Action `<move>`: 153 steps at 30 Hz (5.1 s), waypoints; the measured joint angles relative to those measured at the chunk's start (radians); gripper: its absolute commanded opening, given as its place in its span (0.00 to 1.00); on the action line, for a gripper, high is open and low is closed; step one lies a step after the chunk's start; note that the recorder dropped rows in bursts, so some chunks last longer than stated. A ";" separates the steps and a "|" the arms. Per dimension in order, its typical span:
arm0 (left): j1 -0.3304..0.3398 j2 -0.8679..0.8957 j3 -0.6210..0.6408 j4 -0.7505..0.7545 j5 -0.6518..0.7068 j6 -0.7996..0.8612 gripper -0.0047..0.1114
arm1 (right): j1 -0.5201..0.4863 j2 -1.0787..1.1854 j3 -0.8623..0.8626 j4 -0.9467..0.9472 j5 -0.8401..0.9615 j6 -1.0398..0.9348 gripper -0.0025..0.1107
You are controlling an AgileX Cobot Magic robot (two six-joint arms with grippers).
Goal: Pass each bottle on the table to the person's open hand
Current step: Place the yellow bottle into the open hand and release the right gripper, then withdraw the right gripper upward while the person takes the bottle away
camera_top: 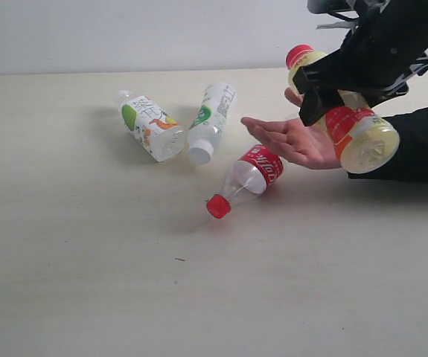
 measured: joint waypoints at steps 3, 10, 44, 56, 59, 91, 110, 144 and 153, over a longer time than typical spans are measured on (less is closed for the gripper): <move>0.000 0.000 0.000 0.000 0.000 0.000 0.04 | 0.000 0.014 0.000 0.005 -0.016 0.000 0.02; 0.000 0.000 0.000 0.000 0.000 0.000 0.04 | 0.000 0.055 0.000 0.011 -0.020 0.000 0.02; 0.000 0.000 0.000 0.000 0.000 0.000 0.04 | 0.000 0.095 0.000 0.034 -0.066 0.000 0.56; 0.000 0.000 0.000 0.000 0.000 0.000 0.04 | 0.000 0.095 0.000 0.038 -0.058 0.000 0.68; 0.000 0.000 0.000 0.000 0.000 0.000 0.04 | 0.000 0.095 0.000 0.038 -0.058 0.000 0.68; 0.000 0.000 0.000 0.000 0.000 0.001 0.04 | 0.000 -1.385 0.758 0.126 -0.354 -0.028 0.02; 0.000 0.000 0.000 0.000 0.000 0.001 0.04 | 0.000 -1.574 0.834 0.172 -0.197 -0.030 0.02; 0.000 0.000 0.000 0.000 0.000 0.001 0.04 | 0.000 -1.574 0.834 0.213 -0.189 -0.030 0.02; 0.000 0.000 0.000 0.000 0.000 0.001 0.04 | 0.000 -1.574 0.834 0.213 -0.189 -0.030 0.02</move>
